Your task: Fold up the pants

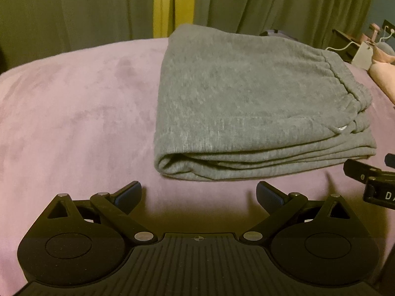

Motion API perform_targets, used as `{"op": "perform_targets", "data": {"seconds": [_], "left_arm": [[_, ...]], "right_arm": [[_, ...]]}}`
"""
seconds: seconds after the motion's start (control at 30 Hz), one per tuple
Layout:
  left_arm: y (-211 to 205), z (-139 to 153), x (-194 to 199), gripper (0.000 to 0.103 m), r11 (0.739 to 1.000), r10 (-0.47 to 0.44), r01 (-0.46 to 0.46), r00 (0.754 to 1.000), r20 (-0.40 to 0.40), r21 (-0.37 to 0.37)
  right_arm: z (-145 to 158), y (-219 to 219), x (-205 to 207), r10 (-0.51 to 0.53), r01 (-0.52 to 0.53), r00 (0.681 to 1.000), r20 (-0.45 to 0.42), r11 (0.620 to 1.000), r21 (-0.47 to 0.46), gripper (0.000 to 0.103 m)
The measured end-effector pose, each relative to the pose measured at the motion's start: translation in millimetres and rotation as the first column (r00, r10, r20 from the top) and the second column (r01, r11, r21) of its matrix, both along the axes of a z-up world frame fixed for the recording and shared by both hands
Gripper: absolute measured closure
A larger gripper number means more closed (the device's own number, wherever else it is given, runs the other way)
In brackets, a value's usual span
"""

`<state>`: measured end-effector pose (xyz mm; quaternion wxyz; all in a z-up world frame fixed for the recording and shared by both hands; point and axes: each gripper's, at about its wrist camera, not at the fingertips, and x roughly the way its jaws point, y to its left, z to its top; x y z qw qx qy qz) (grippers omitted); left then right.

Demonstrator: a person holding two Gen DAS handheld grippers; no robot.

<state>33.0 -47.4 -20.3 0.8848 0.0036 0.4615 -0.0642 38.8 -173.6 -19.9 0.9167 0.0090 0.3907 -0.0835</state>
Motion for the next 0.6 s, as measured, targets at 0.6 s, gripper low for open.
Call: {"op": "perform_targets", "data": {"seconds": [0.6], "left_arm": [[4.0, -10.7, 8.9, 0.001, 1.000, -0.019, 0.019, 1.000, -0.018, 0.001]], "right_arm": [[-13.2, 6.6, 19.5, -0.005, 0.005, 0.998, -0.059, 1.000, -0.006, 0.004]]}}
